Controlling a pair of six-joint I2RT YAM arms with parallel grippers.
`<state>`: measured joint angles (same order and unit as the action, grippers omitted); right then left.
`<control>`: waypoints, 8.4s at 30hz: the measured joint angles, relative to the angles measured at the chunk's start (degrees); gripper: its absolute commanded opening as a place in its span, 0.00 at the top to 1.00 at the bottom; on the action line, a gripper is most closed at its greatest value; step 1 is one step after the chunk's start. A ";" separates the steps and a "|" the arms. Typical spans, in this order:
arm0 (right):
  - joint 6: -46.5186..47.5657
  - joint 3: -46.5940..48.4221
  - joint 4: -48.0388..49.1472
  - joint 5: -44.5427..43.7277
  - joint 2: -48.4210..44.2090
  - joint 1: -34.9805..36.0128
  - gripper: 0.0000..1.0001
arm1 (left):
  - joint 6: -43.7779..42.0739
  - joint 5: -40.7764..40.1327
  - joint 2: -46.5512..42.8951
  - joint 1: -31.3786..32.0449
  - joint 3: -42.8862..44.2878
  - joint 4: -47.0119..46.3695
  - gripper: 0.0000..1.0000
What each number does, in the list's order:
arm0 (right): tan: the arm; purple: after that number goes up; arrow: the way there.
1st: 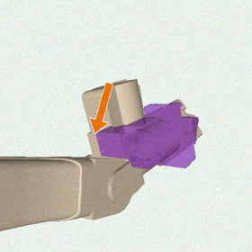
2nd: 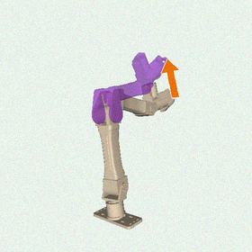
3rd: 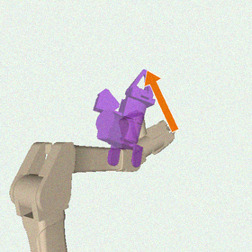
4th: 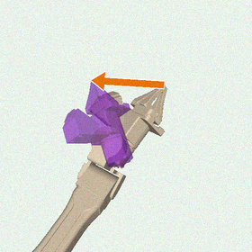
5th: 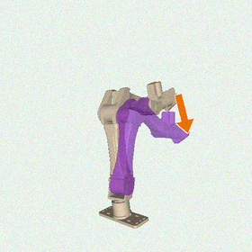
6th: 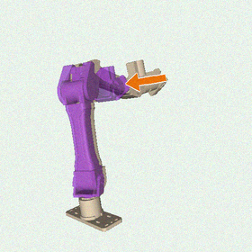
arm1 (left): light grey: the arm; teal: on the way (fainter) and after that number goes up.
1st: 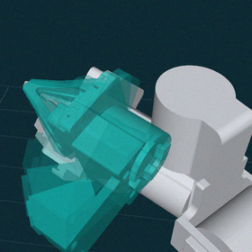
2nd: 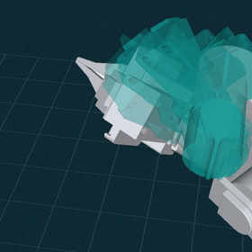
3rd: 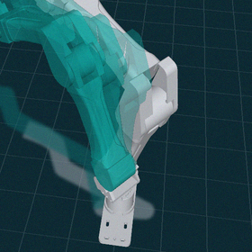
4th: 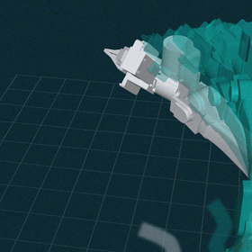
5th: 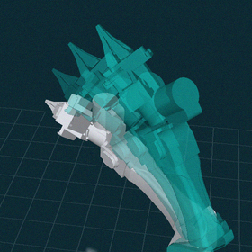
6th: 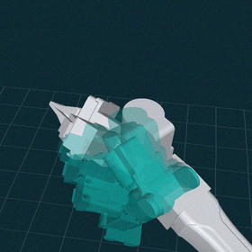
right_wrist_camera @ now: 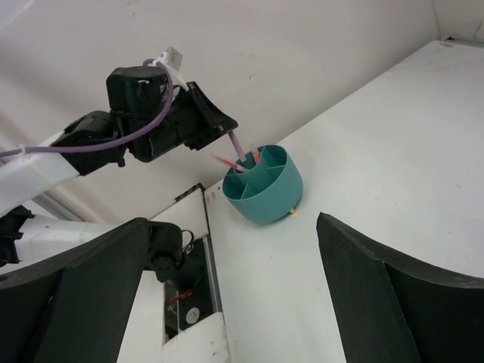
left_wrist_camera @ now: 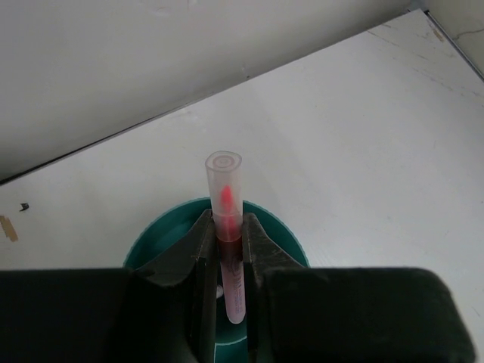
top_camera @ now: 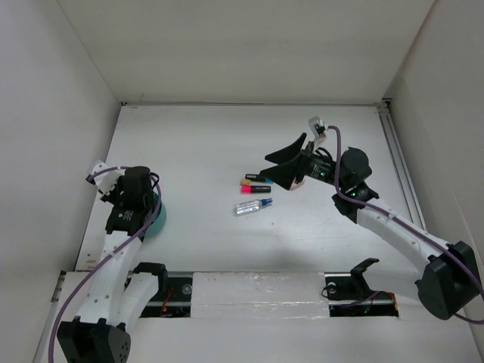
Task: Sort the stationery into containers
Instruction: Place the pen in the storage box, then pick up the pen from the center of the board, then place the pen in the storage box.
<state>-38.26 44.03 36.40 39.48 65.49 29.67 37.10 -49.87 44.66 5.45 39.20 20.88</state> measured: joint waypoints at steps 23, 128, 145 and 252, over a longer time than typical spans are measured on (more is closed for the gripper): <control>-0.74 -1.33 0.11 1.31 -1.07 -2.03 0.02 | 10.27 -4.98 6.75 1.38 -0.02 5.55 1.00; -54.64 40.81 -74.90 -59.08 46.36 6.62 0.25 | -10.51 25.90 -35.74 7.63 2.51 -8.22 0.00; -58.25 45.94 -79.19 -58.36 53.77 5.09 0.32 | -10.51 26.97 -35.91 7.63 2.51 -8.22 0.00; -15.10 23.98 21.40 10.49 31.89 18.03 0.98 | -16.11 92.56 -14.97 7.82 5.40 -14.71 1.00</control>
<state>-53.36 68.01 57.80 49.98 97.38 47.70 20.99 42.70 29.69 13.28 44.60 6.17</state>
